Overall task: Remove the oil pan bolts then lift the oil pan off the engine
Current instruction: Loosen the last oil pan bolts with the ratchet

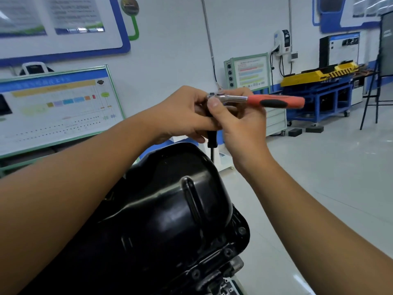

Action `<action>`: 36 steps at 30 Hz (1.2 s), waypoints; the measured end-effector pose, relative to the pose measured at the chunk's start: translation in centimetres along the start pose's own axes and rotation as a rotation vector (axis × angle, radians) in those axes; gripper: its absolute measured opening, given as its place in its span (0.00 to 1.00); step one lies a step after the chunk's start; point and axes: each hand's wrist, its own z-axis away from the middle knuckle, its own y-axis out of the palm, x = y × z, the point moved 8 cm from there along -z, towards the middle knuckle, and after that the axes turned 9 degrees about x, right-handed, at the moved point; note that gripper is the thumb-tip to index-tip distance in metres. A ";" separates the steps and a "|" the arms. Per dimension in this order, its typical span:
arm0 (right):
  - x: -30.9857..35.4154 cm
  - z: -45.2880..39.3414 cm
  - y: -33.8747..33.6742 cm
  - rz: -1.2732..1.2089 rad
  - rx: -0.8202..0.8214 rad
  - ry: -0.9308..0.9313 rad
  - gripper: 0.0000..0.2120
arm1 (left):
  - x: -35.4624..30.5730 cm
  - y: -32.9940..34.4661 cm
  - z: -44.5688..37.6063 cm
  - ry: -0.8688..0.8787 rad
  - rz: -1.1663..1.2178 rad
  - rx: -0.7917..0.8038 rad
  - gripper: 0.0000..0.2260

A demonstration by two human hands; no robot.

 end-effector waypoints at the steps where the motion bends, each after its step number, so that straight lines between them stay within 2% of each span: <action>1: -0.1 -0.1 0.0 0.007 0.001 0.002 0.04 | 0.0 -0.1 -0.1 -0.010 -0.026 -0.027 0.12; 4: -2.2 -0.4 1.2 -0.345 0.040 0.263 0.13 | 0.5 -0.4 -0.3 -0.046 -0.044 -0.044 0.14; 6: -3.1 -0.6 1.6 -0.442 0.042 0.354 0.18 | 0.5 -0.1 -0.2 -0.053 -0.043 -0.003 0.14; 10: -1.5 -0.6 0.2 -0.198 -0.015 0.067 0.06 | 0.2 0.4 0.0 -0.033 -0.050 0.064 0.09; 12: -0.8 -0.6 -0.3 -0.035 -0.011 -0.034 0.05 | 0.2 0.2 -0.1 -0.021 -0.084 0.021 0.06; 14: -1.2 -0.8 -0.1 -0.084 0.007 0.015 0.03 | 0.2 0.2 -0.3 -0.007 -0.069 0.022 0.08; 16: -2.5 -0.7 1.2 -0.285 0.051 0.209 0.09 | 0.3 0.6 -0.3 0.018 0.035 0.085 0.10; 18: -2.9 -0.4 1.7 -0.365 0.051 0.273 0.11 | 0.4 0.6 -0.1 0.032 0.118 0.127 0.10; 20: -1.8 -0.5 0.5 -0.189 -0.002 0.128 0.05 | 0.6 0.3 -0.2 0.029 0.087 0.111 0.12; 22: -0.1 -0.6 -0.1 0.080 -0.011 -0.039 0.05 | 0.7 -0.1 -0.5 0.030 0.002 0.046 0.13; 23: 0.0 -0.7 0.0 0.123 -0.002 -0.057 0.05 | 0.8 -0.3 -0.6 0.025 -0.021 0.016 0.13; 25: -1.0 -0.7 0.3 -0.091 -0.004 0.077 0.02 | 1.3 -0.5 -0.7 0.000 0.003 0.024 0.15; 27: -2.3 -0.5 1.2 -0.325 0.007 0.238 0.07 | 1.7 -0.3 -0.5 -0.024 0.069 0.108 0.14; 28: -2.7 -0.5 1.3 -0.368 -0.003 0.254 0.08 | 1.8 -0.2 -0.4 -0.025 0.084 0.141 0.13; 31: -2.1 -0.1 0.4 -0.312 -0.088 0.056 0.03 | 1.2 -0.1 -0.4 -0.015 0.045 0.125 0.16; 33: -1.6 0.1 0.0 -0.207 -0.113 -0.064 0.05 | 0.8 -0.1 -0.5 -0.024 -0.013 0.060 0.21; 36: -2.5 -0.1 0.6 -0.333 -0.102 0.019 0.07 | 0.7 0.0 -0.6 -0.025 -0.006 0.020 0.19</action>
